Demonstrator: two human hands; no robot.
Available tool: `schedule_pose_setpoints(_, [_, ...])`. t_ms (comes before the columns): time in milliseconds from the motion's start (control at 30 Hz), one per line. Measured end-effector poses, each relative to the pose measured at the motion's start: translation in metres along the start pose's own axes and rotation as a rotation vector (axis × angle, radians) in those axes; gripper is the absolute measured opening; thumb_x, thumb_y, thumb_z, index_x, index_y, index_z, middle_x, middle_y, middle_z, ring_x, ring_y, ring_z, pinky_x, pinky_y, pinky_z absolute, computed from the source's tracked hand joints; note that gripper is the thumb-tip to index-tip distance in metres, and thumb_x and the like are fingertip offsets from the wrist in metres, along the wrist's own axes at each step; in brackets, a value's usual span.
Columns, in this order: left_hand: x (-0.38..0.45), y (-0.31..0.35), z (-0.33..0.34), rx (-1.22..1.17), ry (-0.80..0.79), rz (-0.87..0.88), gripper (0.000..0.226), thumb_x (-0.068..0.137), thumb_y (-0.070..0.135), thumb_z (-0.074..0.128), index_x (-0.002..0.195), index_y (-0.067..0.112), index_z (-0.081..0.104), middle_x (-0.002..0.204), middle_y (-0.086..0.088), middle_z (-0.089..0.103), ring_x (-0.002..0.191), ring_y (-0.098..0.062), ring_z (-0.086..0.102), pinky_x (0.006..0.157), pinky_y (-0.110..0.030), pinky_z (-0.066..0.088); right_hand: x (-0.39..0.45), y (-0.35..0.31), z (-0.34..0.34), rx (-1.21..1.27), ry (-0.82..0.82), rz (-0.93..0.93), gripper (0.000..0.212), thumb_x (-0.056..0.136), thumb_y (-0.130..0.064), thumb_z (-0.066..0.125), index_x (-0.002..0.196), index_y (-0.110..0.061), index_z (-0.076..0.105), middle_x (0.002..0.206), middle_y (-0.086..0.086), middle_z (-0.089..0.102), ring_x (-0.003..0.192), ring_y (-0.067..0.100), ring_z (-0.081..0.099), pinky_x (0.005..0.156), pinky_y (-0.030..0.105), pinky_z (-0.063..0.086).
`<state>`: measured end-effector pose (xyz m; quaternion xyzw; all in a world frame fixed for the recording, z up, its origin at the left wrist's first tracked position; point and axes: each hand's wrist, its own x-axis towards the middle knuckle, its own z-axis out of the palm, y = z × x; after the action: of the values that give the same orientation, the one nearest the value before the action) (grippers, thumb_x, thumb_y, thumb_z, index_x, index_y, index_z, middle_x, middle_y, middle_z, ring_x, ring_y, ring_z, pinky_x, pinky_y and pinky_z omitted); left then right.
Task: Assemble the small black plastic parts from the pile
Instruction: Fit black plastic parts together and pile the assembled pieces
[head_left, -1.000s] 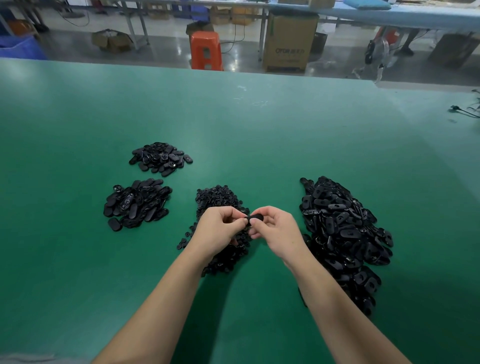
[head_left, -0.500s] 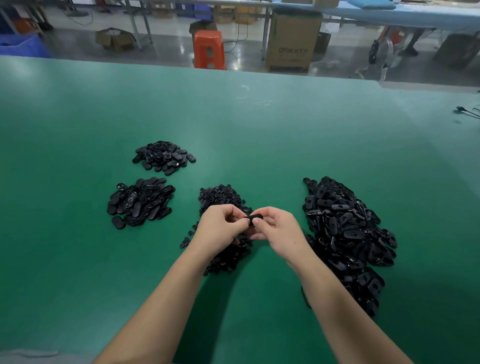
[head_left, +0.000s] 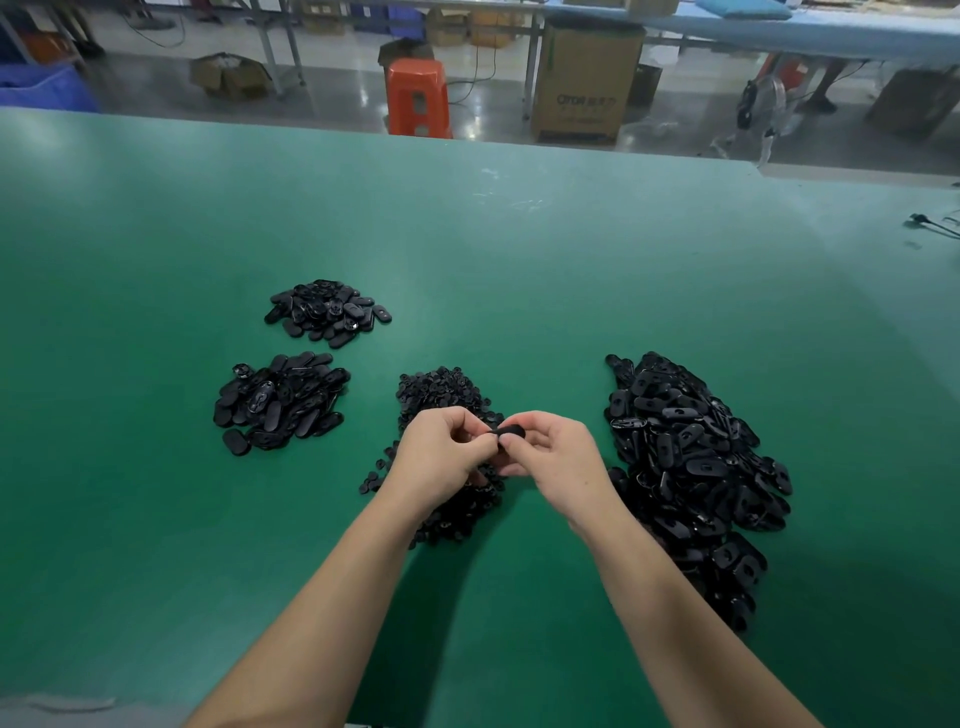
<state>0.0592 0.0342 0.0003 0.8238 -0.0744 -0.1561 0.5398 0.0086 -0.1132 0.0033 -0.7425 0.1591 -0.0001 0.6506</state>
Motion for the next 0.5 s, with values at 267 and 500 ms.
schedule_pose_setpoints(267, [0.000, 0.001, -0.001, 0.032, -0.001, 0.027, 0.011, 0.086, 0.013, 0.073, 0.075, 0.017, 0.071, 0.070, -0.001, 0.075, 0.056, -0.017, 0.071, 0.056, -0.026, 0.054, 0.001, 0.007, 0.007, -0.028, 0.068, -0.019, 0.018, 0.094, 0.002, 0.061, 0.091, -0.015, 0.067, 0.080, 0.009, 0.072, 0.070, 0.016, 0.071, 0.071, 0.030, 0.062])
schedule_pose_setpoints(500, [0.002, -0.009, -0.017, 0.132, 0.042, 0.054, 0.008, 0.087, 0.020, 0.076, 0.080, 0.022, 0.074, 0.060, 0.007, 0.068, 0.050, -0.013, 0.063, 0.053, -0.021, 0.048, 0.003, 0.008, -0.003, -0.209, 0.006, -0.016, 0.014, 0.096, -0.008, 0.064, 0.109, -0.009, 0.068, 0.077, -0.001, 0.068, 0.066, 0.009, 0.069, 0.070, 0.027, 0.060])
